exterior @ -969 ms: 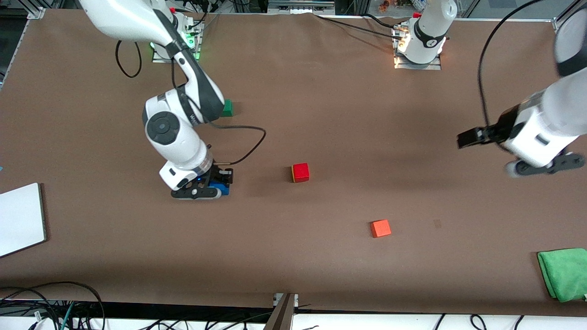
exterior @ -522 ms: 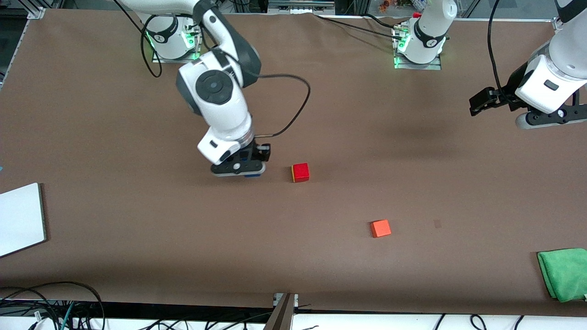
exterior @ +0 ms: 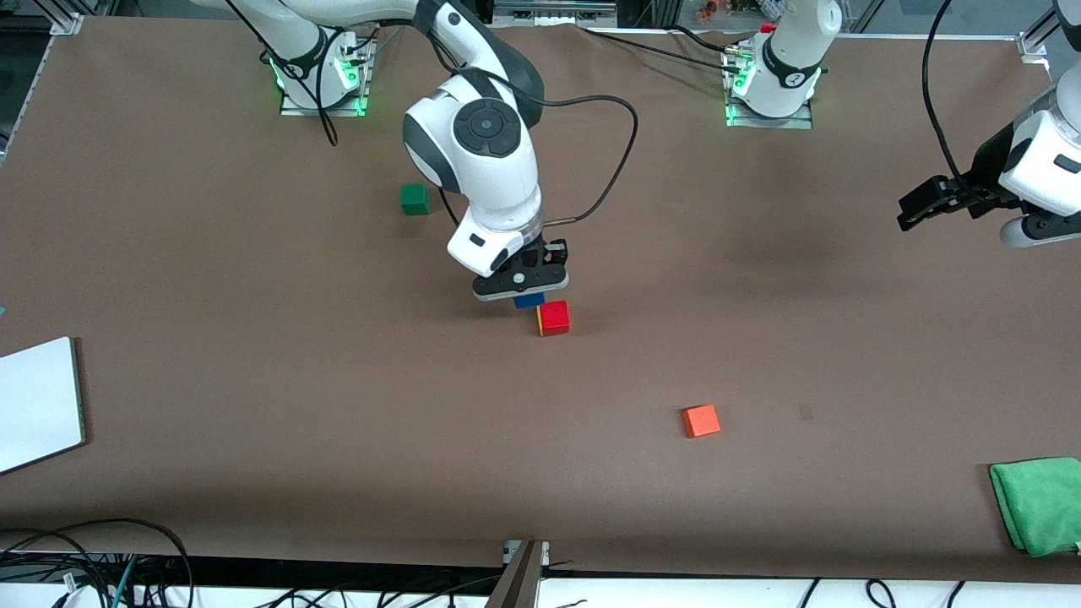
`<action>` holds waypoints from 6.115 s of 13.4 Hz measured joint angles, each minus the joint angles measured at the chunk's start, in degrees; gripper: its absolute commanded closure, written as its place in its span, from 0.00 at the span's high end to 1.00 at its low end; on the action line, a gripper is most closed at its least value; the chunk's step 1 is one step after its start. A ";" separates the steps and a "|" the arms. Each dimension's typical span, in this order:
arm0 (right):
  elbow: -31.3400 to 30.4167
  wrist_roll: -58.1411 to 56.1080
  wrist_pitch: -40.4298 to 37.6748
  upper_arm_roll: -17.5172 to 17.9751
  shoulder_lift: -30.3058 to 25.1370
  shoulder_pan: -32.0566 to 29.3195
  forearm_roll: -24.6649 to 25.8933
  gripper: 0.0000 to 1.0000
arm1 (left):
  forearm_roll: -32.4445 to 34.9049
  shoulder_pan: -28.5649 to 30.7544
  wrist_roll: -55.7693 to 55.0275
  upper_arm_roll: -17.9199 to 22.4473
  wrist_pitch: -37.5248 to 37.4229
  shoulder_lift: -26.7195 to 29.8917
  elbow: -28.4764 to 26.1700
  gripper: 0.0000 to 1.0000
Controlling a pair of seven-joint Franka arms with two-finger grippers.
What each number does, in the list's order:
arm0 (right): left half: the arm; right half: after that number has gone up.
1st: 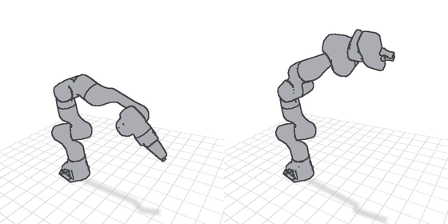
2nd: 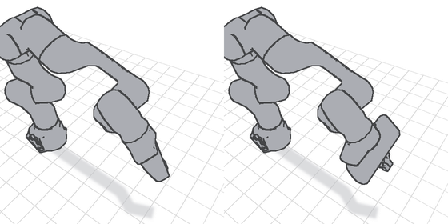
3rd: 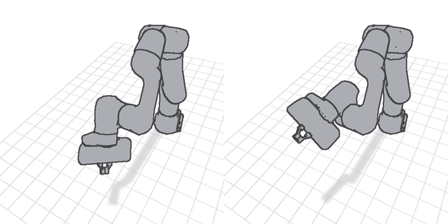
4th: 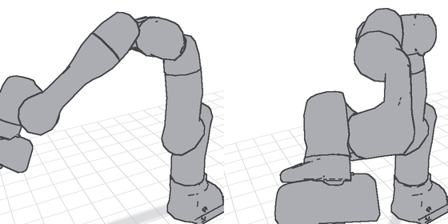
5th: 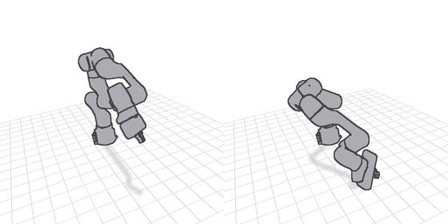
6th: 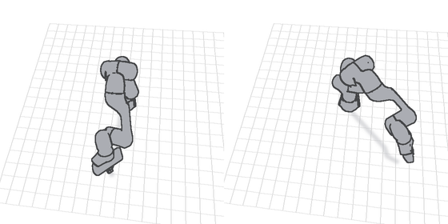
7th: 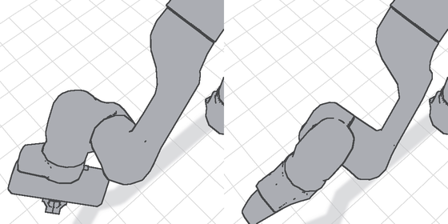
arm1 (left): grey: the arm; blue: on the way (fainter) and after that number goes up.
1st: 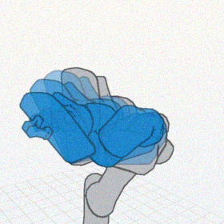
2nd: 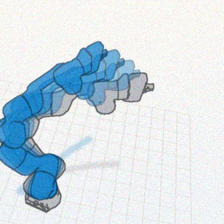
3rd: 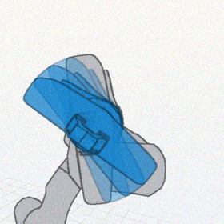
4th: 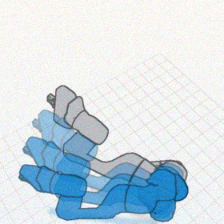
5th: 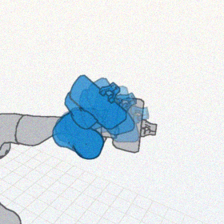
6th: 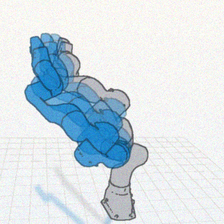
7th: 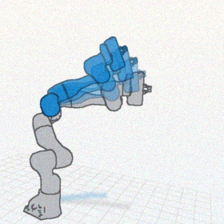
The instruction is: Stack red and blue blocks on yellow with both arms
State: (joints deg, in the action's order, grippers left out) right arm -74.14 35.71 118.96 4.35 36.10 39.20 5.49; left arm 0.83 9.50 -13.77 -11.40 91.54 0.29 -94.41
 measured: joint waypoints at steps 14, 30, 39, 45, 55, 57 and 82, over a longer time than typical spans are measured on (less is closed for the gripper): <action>10.21 -0.07 -1.41 -0.13 9.30 1.06 2.05 0.54 | 0.00 0.40 -0.02 0.12 -7.01 -1.70 5.53 1.00; 10.29 -1.00 -1.91 -0.09 12.18 3.04 2.05 0.54 | 0.00 -11.46 0.13 10.79 -6.18 -1.46 5.52 1.00; 10.52 -1.00 -0.70 -0.40 12.72 2.98 2.06 0.55 | 0.00 -11.84 0.14 10.62 -3.50 -1.59 5.52 1.00; 10.67 -1.00 -0.26 -0.42 13.17 3.10 2.09 1.00 | 0.00 -11.84 0.14 10.60 -3.40 -1.59 5.52 1.00; 13.59 -9.93 -18.41 -1.46 3.49 -2.51 2.13 1.00 | 0.00 -11.92 0.14 10.31 -3.32 -1.59 5.52 1.00; 13.59 -13.77 -21.90 -1.54 1.22 -6.35 2.13 1.00 | 0.00 -11.92 0.14 10.31 -3.31 -1.59 5.52 1.00; -14.61 -34.53 -32.82 -2.31 -32.44 -39.58 -2.52 1.00 | 0.00 -11.68 0.14 9.04 -3.08 -1.61 5.51 1.00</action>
State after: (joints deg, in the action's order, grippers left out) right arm -88.75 1.18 86.14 2.04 3.66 -0.38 2.97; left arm 0.82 -2.18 -13.63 -2.36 88.45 -1.32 -88.90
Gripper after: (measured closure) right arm 0.000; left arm 0.000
